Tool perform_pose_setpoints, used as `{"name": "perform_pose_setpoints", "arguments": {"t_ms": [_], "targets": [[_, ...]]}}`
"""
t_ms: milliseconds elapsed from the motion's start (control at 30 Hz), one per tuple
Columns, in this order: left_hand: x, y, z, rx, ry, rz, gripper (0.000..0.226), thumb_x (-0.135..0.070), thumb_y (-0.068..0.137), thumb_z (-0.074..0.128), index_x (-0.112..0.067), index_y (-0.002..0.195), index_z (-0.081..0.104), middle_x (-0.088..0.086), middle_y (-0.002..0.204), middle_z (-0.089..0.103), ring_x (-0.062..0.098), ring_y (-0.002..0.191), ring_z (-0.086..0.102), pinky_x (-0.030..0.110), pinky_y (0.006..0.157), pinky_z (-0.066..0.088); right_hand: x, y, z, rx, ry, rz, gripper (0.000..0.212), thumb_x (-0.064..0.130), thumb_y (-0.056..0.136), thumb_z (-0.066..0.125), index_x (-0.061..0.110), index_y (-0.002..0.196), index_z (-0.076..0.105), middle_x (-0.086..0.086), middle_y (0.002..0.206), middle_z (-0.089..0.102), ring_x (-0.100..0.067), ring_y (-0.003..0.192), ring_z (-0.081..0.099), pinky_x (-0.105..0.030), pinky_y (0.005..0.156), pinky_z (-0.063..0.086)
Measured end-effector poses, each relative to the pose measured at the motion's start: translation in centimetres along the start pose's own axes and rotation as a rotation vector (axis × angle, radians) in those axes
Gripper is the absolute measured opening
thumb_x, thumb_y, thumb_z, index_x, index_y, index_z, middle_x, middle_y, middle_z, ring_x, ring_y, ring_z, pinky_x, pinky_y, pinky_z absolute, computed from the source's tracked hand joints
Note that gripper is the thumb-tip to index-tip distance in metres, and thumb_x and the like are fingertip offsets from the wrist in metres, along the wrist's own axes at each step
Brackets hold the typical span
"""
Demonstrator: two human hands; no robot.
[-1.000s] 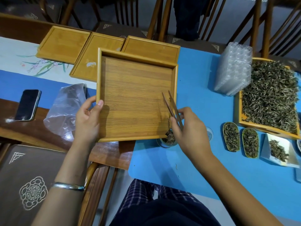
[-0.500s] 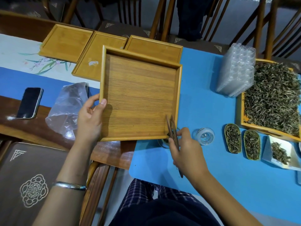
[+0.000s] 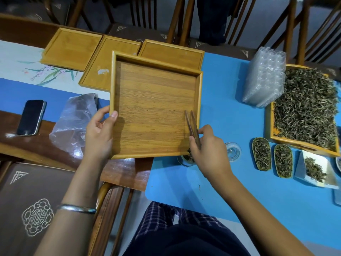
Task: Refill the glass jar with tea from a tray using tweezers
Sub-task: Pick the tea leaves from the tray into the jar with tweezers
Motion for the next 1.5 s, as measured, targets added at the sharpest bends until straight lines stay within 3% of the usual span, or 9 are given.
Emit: {"name": "perform_pose_setpoints", "arguments": {"t_ms": [100, 267, 433, 633, 800, 1167, 1300, 1400, 1500], "targets": [[-0.1, -0.1, 0.0, -0.004, -0.011, -0.004, 0.033, -0.019, 0.100, 0.052, -0.003, 0.128, 0.054, 0.000, 0.103, 0.066, 0.011, 0.093, 0.066, 0.028, 0.084, 0.054, -0.5, -1.1, 0.1, 0.025, 0.008, 0.035, 0.022, 0.029, 0.096, 0.050, 0.008, 0.101, 0.044, -0.012, 0.066, 0.062, -0.030, 0.056, 0.058, -0.043, 0.049, 0.045], [0.0, -0.1, 0.0, 0.001, 0.002, -0.011, 0.029, -0.020, 0.099, 0.053, -0.007, 0.125, 0.056, -0.006, 0.097, 0.068, 0.002, 0.084, 0.067, 0.022, 0.078, 0.056, -1.2, -4.6, 0.6, 0.124, 0.063, 0.142, 0.017, 0.028, 0.095, 0.051, 0.015, 0.097, 0.040, -0.008, 0.061, 0.061, -0.029, 0.051, 0.061, -0.044, 0.044, 0.048], [-0.1, 0.0, 0.0, 0.015, -0.002, -0.014, 0.032, -0.024, 0.099, 0.054, -0.007, 0.126, 0.056, -0.003, 0.100, 0.069, 0.011, 0.091, 0.067, 0.034, 0.087, 0.054, -1.6, -6.4, 0.6, 0.215, 0.125, 0.230, 0.015, 0.030, 0.094, 0.051, 0.020, 0.099, 0.040, -0.004, 0.056, 0.059, -0.023, 0.045, 0.062, -0.041, 0.047, 0.052], [-0.2, 0.2, 0.0, 0.035, 0.008, 0.011, 0.016, -0.020, 0.100, 0.052, -0.016, 0.114, 0.058, -0.015, 0.083, 0.073, -0.003, 0.076, 0.067, 0.017, 0.070, 0.055, -1.3, -5.7, -0.3, 0.137, 0.107, 0.169, 0.017, 0.034, 0.094, 0.052, 0.022, 0.099, 0.041, -0.002, 0.060, 0.062, -0.021, 0.050, 0.062, -0.042, 0.052, 0.051], [-0.1, 0.0, 0.0, 0.030, 0.008, 0.037, 0.020, -0.020, 0.100, 0.052, -0.013, 0.118, 0.057, -0.019, 0.082, 0.073, -0.004, 0.078, 0.067, 0.017, 0.071, 0.055, -0.5, -4.8, 0.2, 0.148, 0.161, 0.176, 0.017, 0.030, 0.095, 0.052, 0.018, 0.097, 0.040, -0.006, 0.063, 0.060, -0.025, 0.047, 0.061, -0.045, 0.047, 0.051], [0.1, 0.1, -0.1, 0.051, -0.035, 0.046, 0.012, -0.018, 0.100, 0.052, -0.025, 0.104, 0.061, -0.019, 0.082, 0.074, -0.002, 0.077, 0.069, 0.015, 0.067, 0.055, -1.9, -7.1, -0.8, 0.244, 0.326, 0.367, 0.013, 0.032, 0.094, 0.055, 0.023, 0.095, 0.046, 0.003, 0.066, 0.071, -0.016, 0.031, 0.055, -0.020, 0.038, 0.043], [0.1, 0.1, -0.2, 0.049, -0.047, 0.050, 0.012, -0.018, 0.100, 0.052, -0.026, 0.103, 0.061, -0.019, 0.082, 0.074, -0.003, 0.077, 0.069, 0.015, 0.068, 0.055, -1.1, -6.4, -1.8, 0.215, 0.345, 0.250, 0.013, 0.038, 0.089, 0.061, 0.033, 0.094, 0.050, 0.011, 0.071, 0.071, -0.013, 0.043, 0.059, -0.024, 0.046, 0.046], [0.2, 0.2, -0.1, 0.055, -0.053, 0.050, 0.012, -0.018, 0.100, 0.052, -0.026, 0.104, 0.060, -0.018, 0.082, 0.074, -0.002, 0.077, 0.069, 0.016, 0.068, 0.056, -0.2, -5.0, -1.9, 0.209, 0.108, -0.023, 0.018, 0.037, 0.089, 0.062, 0.032, 0.106, 0.058, 0.014, 0.083, 0.069, -0.013, 0.071, 0.064, -0.032, 0.060, 0.048], [0.1, 0.1, -0.1, 0.056, -0.059, 0.053, 0.011, -0.018, 0.100, 0.051, -0.024, 0.104, 0.060, -0.017, 0.082, 0.075, -0.001, 0.077, 0.069, 0.017, 0.069, 0.056, 0.6, -3.4, -2.1, 0.193, -0.056, -0.317, 0.022, 0.029, 0.092, 0.060, 0.024, 0.114, 0.061, 0.006, 0.099, 0.068, -0.020, 0.083, 0.064, -0.036, 0.061, 0.050]]}}
Point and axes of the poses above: each hand's wrist, its own y-axis towards the middle knuckle, its own z-axis out of the palm, x = y × z, the point moved 1 cm from there along y, towards the middle knuckle
